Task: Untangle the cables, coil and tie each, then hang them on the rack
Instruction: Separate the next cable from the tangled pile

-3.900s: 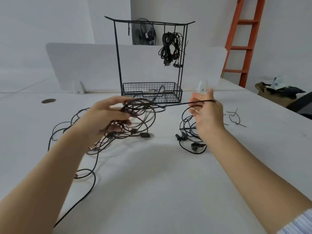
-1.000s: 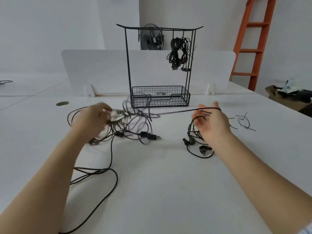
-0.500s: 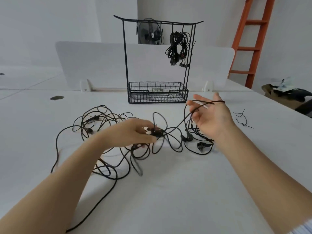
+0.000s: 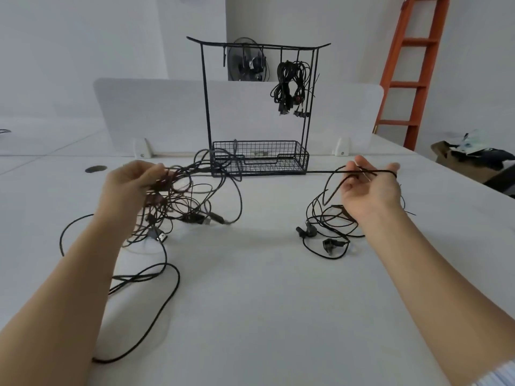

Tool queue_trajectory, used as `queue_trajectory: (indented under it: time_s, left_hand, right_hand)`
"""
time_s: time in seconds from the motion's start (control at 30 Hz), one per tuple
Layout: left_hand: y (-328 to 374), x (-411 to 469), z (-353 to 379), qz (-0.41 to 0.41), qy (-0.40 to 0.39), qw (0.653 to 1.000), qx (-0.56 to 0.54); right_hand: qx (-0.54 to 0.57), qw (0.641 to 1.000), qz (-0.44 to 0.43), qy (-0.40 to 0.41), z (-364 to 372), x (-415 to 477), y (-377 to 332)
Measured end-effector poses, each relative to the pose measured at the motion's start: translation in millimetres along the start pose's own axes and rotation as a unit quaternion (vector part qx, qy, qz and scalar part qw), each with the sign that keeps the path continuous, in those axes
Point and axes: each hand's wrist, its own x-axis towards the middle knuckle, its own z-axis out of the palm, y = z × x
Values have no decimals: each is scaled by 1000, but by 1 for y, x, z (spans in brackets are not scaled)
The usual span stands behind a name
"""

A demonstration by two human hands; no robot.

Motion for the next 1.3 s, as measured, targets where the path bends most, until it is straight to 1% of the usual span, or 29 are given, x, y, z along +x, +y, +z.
queue_trajectory:
  time_s: [0.07, 0.1, 0.13, 0.2, 0.23, 0.27, 0.3, 0.33, 0.37, 0.43, 0.47, 0.5, 0.53, 0.57, 0.6, 0.63, 0.67, 0.7, 0.73, 0.77, 0.8, 0.83, 0.9, 0.97, 1.0, 1.1, 1.17, 1.23, 1.3]
  left_hand:
    - [-1, 8, -6, -60, 36, 990, -122]
    - [-3, 13, -12, -106, 50, 972, -202]
    - [-5, 17, -19, -154, 64, 945, -282]
    - [-12, 22, -36, -230, 97, 865, -435]
    - [-16, 24, -42, -252, 123, 818, -502]
    - [-17, 22, -46, -257, 144, 787, -542]
    - [-17, 21, -47, -249, 162, 789, -538]
    - [-15, 20, -47, -234, 173, 814, -503]
    - [-11, 20, -46, -213, 172, 859, -433]
    - [-1, 18, -37, -141, 158, 956, -205]
    - [2, 16, -29, -100, 147, 982, -65]
    - [1, 14, -22, -57, 137, 986, 76]
    - [-1, 13, -16, -12, 124, 968, 217]
    - [1, 8, -9, 29, 104, 934, 339]
    - [7, 0, -1, 81, 71, 904, 415]
    - [12, -5, 5, 122, 16, 888, 444]
    - [19, -9, 9, 136, -66, 886, 438]
    - [24, -14, 13, 104, -169, 891, 408]
    - [31, -20, 16, 42, -278, 879, 386]
    - [34, -24, 19, 4, -362, 843, 397]
    - [34, -26, 22, -15, -420, 796, 435]
    - [33, -28, 25, -28, -448, 755, 479]
    - [28, -28, 30, -19, -452, 700, 553]
    - [25, -26, 30, 13, -436, 704, 561]
    - [25, -26, 29, 19, -430, 717, 548]
    - [26, -27, 28, 15, -392, 796, 461]
    - [29, -28, 28, 20, -368, 840, 397]
    - [30, -29, 28, 27, -347, 869, 351]
    - [31, -28, 28, 38, -312, 896, 314]
  right_hand:
    - [18, 1000, 0, 21, -3, 3, -5]
    - [20, 999, 1, 30, -4, 5, -8]
    - [20, 999, 2, 36, -6, 6, -11]
    - [16, 999, 8, 38, -8, 8, -13]
    - [10, 999, 13, 35, -8, 7, -13]
    - [-1, 999, 19, 32, -7, 6, -12]
    - [-13, 999, 25, 27, -7, 5, -11]
    - [-27, 999, 33, 18, -7, 4, -9]
    - [-49, 998, 42, 3, -6, 4, -7]
    - [-139, 988, 55, -39, -7, 3, -3]
    - [-210, 974, 57, -65, -7, 2, 0]
    - [-293, 951, 50, -91, -6, 1, 4]
    - [-384, 915, 30, -117, -5, -2, 7]
    - [-476, 867, -5, -148, -4, -6, 12]
    - [-561, 805, -47, -184, -4, -10, 15]
    - [-638, 731, -89, -224, -4, -15, 19]
    - [-703, 648, -123, -266, -5, -18, 24]
    - [-752, 570, -143, -299, -7, -20, 28]
    - [-792, 506, -148, -307, -8, -22, 30]
    - [-823, 458, -155, -298, -9, -23, 31]
    - [-845, 426, -163, -281, -9, -23, 31]
    - [-852, 413, -176, -270, -9, -23, 30]
    - [-846, 419, -191, -270, -7, -25, 24]
    - [-837, 434, -201, -266, -5, -27, 19]
    - [-839, 427, -222, -253, -3, -29, 20]
    - [-794, 399, -420, -184, -1, -38, 31]
    - [-722, 397, -531, -201, -1, -49, 43]
    - [-690, 378, -568, -243, 0, -60, 53]
    - [-718, 360, -512, -303, -1, -70, 65]
